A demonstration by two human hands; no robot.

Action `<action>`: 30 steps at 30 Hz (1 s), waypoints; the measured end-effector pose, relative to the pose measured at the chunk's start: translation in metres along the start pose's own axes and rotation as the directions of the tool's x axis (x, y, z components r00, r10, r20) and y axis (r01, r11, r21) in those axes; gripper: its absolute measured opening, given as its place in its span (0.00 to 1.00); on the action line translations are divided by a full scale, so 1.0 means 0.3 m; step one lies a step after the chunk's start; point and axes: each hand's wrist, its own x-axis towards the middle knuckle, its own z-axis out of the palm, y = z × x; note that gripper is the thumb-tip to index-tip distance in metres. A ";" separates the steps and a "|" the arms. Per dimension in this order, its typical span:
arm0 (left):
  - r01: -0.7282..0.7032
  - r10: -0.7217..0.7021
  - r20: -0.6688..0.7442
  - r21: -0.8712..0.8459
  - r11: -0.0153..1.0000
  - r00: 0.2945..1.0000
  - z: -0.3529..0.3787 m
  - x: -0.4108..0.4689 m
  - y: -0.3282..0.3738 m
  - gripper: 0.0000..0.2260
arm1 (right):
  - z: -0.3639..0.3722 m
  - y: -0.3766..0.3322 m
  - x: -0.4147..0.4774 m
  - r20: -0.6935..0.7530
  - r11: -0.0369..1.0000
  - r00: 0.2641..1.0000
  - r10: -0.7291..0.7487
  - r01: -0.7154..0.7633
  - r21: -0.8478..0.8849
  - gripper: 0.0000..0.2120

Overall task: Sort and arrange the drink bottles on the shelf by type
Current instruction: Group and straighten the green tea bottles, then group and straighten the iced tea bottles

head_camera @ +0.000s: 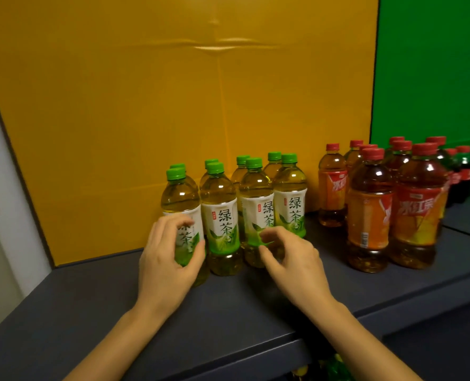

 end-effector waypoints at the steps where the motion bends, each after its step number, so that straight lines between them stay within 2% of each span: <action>1: 0.000 0.001 0.052 -0.034 0.999 0.999 0.010 -0.004 0.023 0.12 | -0.037 0.023 -0.002 -0.019 1.000 1.000 0.005 -0.005 0.013 0.08; 4: 0.058 -0.034 0.175 -0.136 0.989 0.984 0.067 -0.019 0.110 0.08 | -0.158 0.098 -0.003 -0.038 1.000 0.999 0.008 -0.008 0.024 0.05; 7: 0.078 -0.011 0.280 -0.231 0.970 0.960 0.161 -0.025 0.222 0.07 | -0.289 0.180 -0.011 -0.045 1.000 0.999 0.014 -0.013 0.022 0.04; 13: 0.126 0.028 0.397 -0.357 0.926 0.917 0.423 -0.032 0.516 0.10 | -0.551 0.393 -0.013 -0.036 0.999 0.999 0.029 -0.028 0.026 0.03; 18: 0.303 -0.039 0.505 -0.454 0.838 0.862 0.695 -0.052 0.768 0.03 | -0.760 0.618 0.045 -0.032 1.000 0.999 0.026 -0.026 -0.007 0.06; 21: 0.431 -0.108 0.576 -0.461 0.776 0.811 0.842 -0.057 0.872 0.08 | -0.823 0.753 0.117 -0.054 0.999 0.998 0.036 -0.036 -0.004 0.09; 23: 0.467 -0.140 0.596 -0.440 0.767 0.791 0.932 -0.051 0.907 0.11 | -0.835 0.828 0.173 -0.049 0.998 0.997 0.061 -0.062 -0.009 0.14; 26: 0.535 -0.226 0.608 -0.393 0.748 0.761 1.048 -0.015 0.928 0.16 | -0.821 0.897 0.262 0.050 0.992 0.991 0.121 -0.122 0.014 0.26; 30: 0.663 -0.352 0.609 -0.415 0.623 0.711 1.152 0.050 0.953 0.23 | -0.779 0.933 0.356 0.202 0.968 0.964 0.172 -0.203 0.146 0.40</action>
